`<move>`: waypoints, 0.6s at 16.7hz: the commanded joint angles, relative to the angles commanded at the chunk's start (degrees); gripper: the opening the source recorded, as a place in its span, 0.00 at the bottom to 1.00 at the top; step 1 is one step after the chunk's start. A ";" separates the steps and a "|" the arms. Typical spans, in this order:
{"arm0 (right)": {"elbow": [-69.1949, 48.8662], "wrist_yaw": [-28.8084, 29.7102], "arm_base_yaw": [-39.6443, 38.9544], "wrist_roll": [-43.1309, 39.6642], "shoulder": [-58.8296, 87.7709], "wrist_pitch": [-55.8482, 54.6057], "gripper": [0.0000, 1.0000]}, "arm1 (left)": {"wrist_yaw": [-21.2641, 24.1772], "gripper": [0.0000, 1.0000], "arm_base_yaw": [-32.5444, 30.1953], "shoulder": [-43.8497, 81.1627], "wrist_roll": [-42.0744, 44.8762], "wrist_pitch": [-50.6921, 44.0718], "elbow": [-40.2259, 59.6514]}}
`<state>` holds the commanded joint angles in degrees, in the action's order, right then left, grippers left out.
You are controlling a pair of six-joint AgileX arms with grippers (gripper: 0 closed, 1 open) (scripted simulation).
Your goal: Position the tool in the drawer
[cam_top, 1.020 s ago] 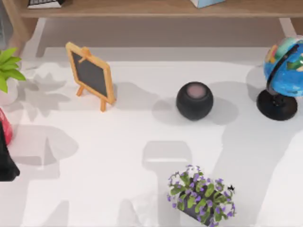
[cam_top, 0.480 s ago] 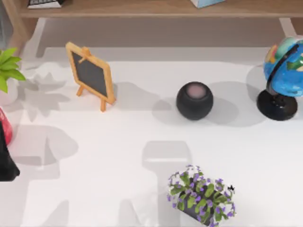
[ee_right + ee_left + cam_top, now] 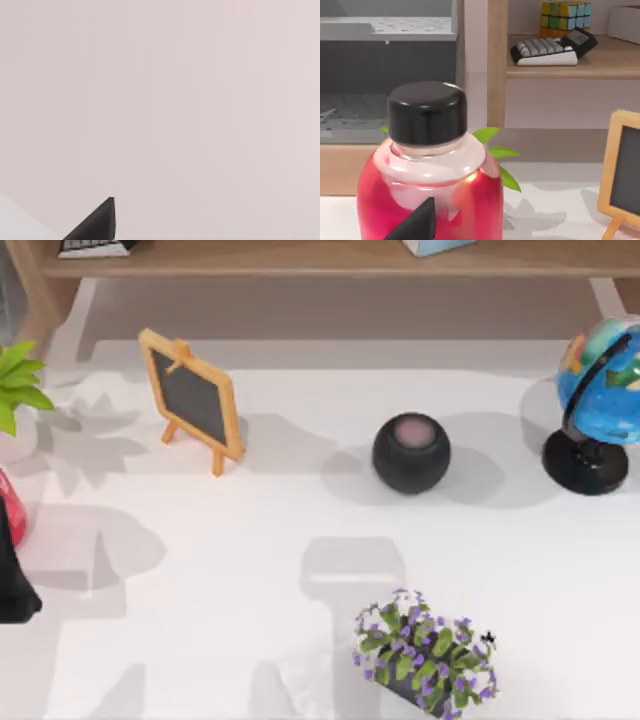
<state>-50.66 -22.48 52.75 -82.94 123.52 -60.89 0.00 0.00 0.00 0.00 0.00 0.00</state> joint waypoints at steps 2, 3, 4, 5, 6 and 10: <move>8.38 -5.07 -1.28 -2.37 -2.08 -11.17 1.00 | 0.00 1.00 0.00 0.00 0.00 0.00 0.00; 12.12 -7.58 -2.31 -3.29 -3.07 -15.87 1.00 | 0.00 1.00 0.00 0.00 0.00 0.00 0.00; 15.40 -9.97 -3.60 -4.03 -3.95 -19.89 1.00 | 0.00 1.00 0.00 0.00 0.00 0.00 0.00; 18.30 -12.18 -4.99 -4.63 -4.74 -23.35 1.00 | 0.00 1.00 0.00 0.00 0.00 0.00 0.00; 20.81 -14.19 -6.40 -5.12 -5.44 -26.25 1.00 | 0.00 1.00 0.00 0.00 0.00 0.00 0.00; 25.77 -18.46 -9.92 -5.95 -6.89 -31.58 1.00 | 0.00 1.00 0.00 0.00 0.00 0.00 0.00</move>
<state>-24.89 -40.93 42.83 -88.90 116.63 -92.47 0.00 0.00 0.00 0.00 0.00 0.00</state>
